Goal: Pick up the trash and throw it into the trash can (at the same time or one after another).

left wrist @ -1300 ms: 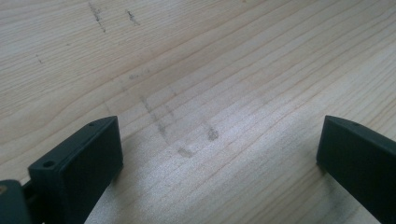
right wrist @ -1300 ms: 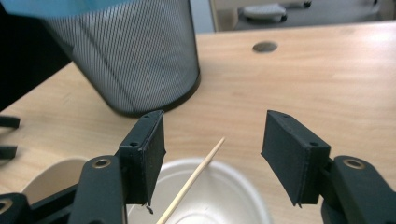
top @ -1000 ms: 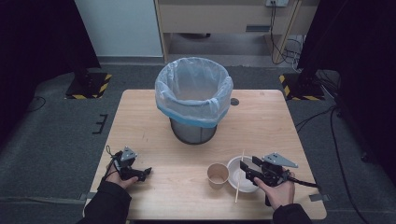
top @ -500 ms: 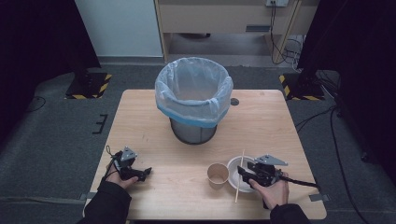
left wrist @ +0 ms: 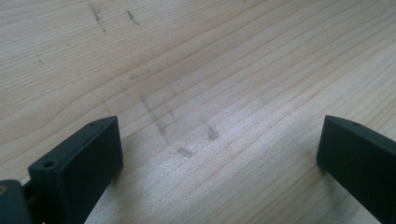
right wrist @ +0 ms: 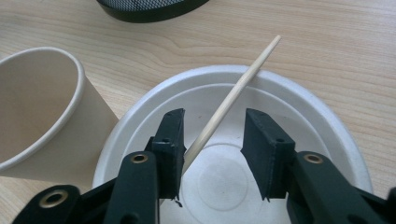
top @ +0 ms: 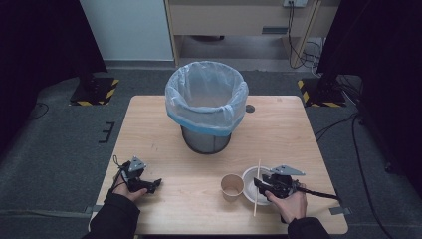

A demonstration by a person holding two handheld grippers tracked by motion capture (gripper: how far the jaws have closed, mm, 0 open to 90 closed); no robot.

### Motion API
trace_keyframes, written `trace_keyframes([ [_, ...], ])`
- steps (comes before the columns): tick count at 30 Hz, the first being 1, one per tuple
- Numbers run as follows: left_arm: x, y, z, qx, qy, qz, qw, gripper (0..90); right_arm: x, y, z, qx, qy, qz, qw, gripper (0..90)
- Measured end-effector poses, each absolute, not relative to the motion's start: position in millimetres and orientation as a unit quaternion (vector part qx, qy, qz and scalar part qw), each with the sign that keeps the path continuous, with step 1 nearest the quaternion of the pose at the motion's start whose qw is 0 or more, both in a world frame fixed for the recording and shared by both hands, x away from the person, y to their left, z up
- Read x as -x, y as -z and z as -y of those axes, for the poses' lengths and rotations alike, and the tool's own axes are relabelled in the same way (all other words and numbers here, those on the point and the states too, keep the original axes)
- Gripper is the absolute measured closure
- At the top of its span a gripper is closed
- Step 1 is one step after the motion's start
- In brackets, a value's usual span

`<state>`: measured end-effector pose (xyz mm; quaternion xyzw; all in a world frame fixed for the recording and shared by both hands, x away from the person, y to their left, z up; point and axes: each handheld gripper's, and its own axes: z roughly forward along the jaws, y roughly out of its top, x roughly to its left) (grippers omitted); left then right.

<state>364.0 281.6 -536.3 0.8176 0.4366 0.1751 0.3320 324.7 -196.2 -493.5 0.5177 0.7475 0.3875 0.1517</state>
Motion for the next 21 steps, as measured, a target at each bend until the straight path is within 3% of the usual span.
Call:
trace_keyframes([
  [9, -364.0, 536.3, -281.6, -0.818, -0.175, -0.437, 0.332, 0.0, -324.8, 492.5, 197.0, -0.521, -0.384, -0.747, 0.148, 66.7],
  [21, -364.0, 536.3, -281.6, -0.818, -0.175, -0.437, 0.332, 0.0, -325.3, 493.1, 196.8, -0.524, -0.38, -0.748, 0.144, 68.9],
])
